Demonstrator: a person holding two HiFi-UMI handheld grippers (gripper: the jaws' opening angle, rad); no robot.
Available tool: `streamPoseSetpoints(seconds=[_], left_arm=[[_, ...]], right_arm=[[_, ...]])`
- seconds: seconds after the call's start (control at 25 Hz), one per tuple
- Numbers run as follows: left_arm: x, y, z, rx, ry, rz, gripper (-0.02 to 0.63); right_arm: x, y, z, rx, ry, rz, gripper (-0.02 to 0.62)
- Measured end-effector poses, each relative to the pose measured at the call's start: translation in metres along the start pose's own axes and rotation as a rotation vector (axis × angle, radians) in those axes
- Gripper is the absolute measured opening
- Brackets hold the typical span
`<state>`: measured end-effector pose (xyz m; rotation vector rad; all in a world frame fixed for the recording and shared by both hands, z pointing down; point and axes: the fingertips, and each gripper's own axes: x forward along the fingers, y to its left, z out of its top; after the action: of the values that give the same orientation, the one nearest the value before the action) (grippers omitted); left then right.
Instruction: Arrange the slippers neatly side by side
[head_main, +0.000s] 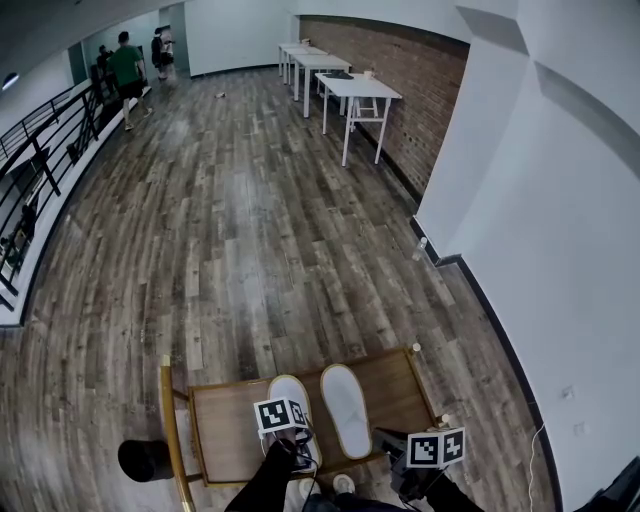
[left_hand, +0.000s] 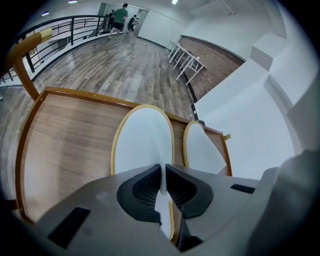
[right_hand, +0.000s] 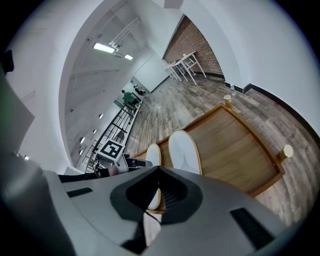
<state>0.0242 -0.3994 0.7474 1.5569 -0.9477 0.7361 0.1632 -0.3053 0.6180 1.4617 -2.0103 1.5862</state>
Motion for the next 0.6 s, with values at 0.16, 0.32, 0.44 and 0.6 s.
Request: streamPoseSetpoints(seconds=[0.16, 0.32, 0.44, 0.6], left_arm=[[0.001, -0.004, -0.001, 0.021, 0.006, -0.015, 0.012], [0.001, -0.006, -0.003, 0.053, 0.003, -0.006, 0.014], [-0.001, -0.007, -0.003, 0.069, 0.010, -0.007, 0.018], [-0.004, -0.013, -0.007, 0.069, 0.029, -0.040, 0.052]], right_arm=[[0.000, -0.002, 0.001, 0.001, 0.000, 0.003, -0.002], [0.001, -0.002, 0.001, -0.002, 0.002, 0.003, -0.002], [0.004, 0.000, 0.000, 0.000, 0.007, 0.008, -0.002], [0.008, 0.004, 0.000, -0.005, 0.008, 0.021, -0.002]])
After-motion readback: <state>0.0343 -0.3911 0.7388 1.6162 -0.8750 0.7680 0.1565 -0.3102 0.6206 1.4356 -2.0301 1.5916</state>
